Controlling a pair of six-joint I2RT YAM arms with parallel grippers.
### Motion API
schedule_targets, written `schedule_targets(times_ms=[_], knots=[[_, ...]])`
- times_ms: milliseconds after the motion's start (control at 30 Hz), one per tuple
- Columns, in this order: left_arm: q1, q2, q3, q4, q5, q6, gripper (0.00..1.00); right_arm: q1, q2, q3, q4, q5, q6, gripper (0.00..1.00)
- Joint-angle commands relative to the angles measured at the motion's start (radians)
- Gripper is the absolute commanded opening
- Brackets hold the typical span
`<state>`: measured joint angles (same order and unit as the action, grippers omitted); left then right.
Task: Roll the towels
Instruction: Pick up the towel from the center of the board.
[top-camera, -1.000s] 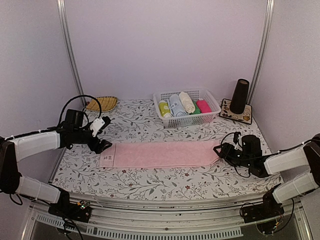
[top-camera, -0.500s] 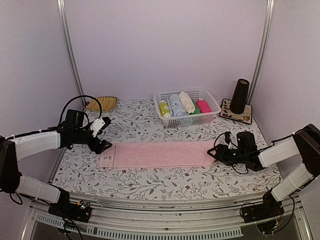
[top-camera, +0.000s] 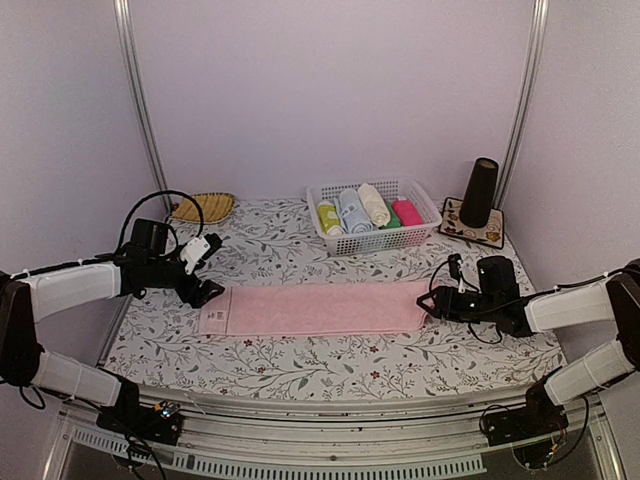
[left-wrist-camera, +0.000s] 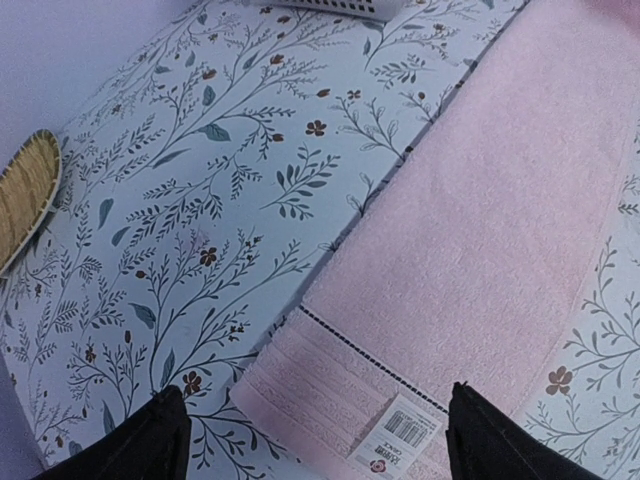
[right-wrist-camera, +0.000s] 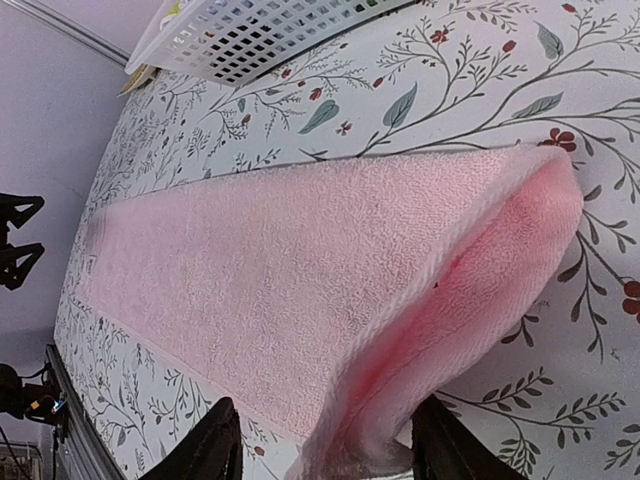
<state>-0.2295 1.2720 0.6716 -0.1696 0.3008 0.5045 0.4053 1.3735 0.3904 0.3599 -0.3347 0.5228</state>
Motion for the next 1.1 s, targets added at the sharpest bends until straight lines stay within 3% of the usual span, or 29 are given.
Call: schedule_targets(times_ms=[0,267,467,633,833,1067], knots=[[-0.008,0.01,0.005,0.008,0.003,0.008,0.89,-0.003,-0.014,0.021,-0.014,-0.039,-0.048,0.58],[-0.008,0.016,0.006,0.005,0.007,0.008,0.89,-0.002,0.047,0.024,0.04,-0.123,-0.05,0.53],[-0.008,0.019,0.005,0.008,0.007,0.011,0.89,-0.002,-0.019,-0.017,0.045,-0.1,-0.048,0.54],[-0.008,0.03,0.009,0.006,0.008,0.01,0.89,-0.011,0.011,0.036,-0.089,0.056,-0.019,0.54],[-0.007,0.022,0.007,0.005,0.006,0.008,0.89,-0.026,0.138,0.073,-0.14,0.024,0.067,0.54],[-0.007,0.017,0.006,0.005,0.006,0.008,0.89,-0.058,0.098,0.052,-0.154,0.023,0.153,0.56]])
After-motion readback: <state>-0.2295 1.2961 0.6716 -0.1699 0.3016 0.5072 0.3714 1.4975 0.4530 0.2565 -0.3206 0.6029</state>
